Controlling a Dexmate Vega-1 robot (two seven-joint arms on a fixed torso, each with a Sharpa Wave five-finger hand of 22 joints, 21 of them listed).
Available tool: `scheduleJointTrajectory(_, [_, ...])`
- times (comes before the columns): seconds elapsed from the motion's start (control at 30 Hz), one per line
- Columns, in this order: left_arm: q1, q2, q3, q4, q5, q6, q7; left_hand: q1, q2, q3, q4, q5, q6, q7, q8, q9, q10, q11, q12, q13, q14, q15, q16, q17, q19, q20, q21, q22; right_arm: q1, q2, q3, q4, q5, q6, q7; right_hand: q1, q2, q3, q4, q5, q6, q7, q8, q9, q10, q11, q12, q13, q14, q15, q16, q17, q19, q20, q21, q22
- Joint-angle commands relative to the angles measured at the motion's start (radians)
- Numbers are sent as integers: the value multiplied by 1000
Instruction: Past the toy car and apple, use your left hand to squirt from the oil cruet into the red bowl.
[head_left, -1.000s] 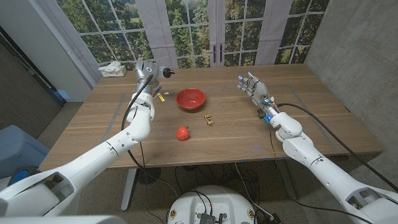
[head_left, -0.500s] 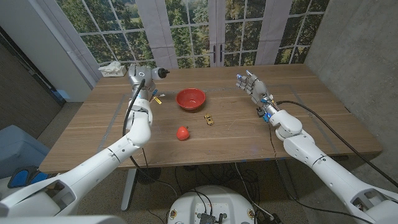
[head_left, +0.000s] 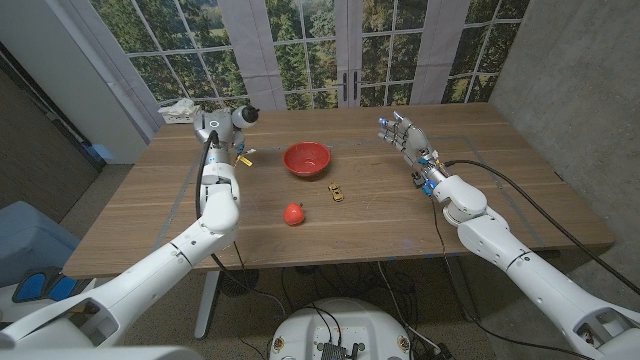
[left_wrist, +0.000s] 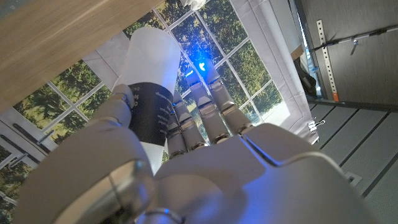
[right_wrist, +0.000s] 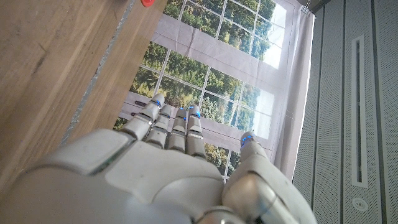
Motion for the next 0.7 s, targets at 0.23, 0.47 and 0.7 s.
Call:
scheduleJointTrajectory(0.23, [74,-45,-116,-46,-721,32,432,-26,-1,-2,4,5,22,13,13,1,8,21,12,2,0,-152,7,3,6,-75,-10,3,-38,-64,-6,-159,-20,-54,-29,-8,-4,0,-5,-1,-2,-4,2,4,5,5,6,3,2,1,0,1,12,-1,-2,5])
scheduleJointTrajectory(0.47, [79,-83,-165,-18,-911,-52,519,-34,2,0,4,6,24,18,14,0,9,36,13,1,3,-151,9,3,1,-59,-16,3,-27,-70,-12,-173,-27,-74,-27,-8,-3,1,-6,-1,-2,-5,2,4,5,5,6,3,1,0,0,0,12,-1,-2,5])
scheduleJointTrajectory(0.7, [74,-96,-184,12,-1057,-127,570,-40,4,2,4,6,32,25,16,0,8,41,13,1,2,-150,9,3,-2,-55,-20,4,-25,-81,-13,-192,-35,-96,-38,-8,-3,1,-6,-1,-2,-5,2,4,5,5,6,3,2,0,0,0,12,-1,-2,5])
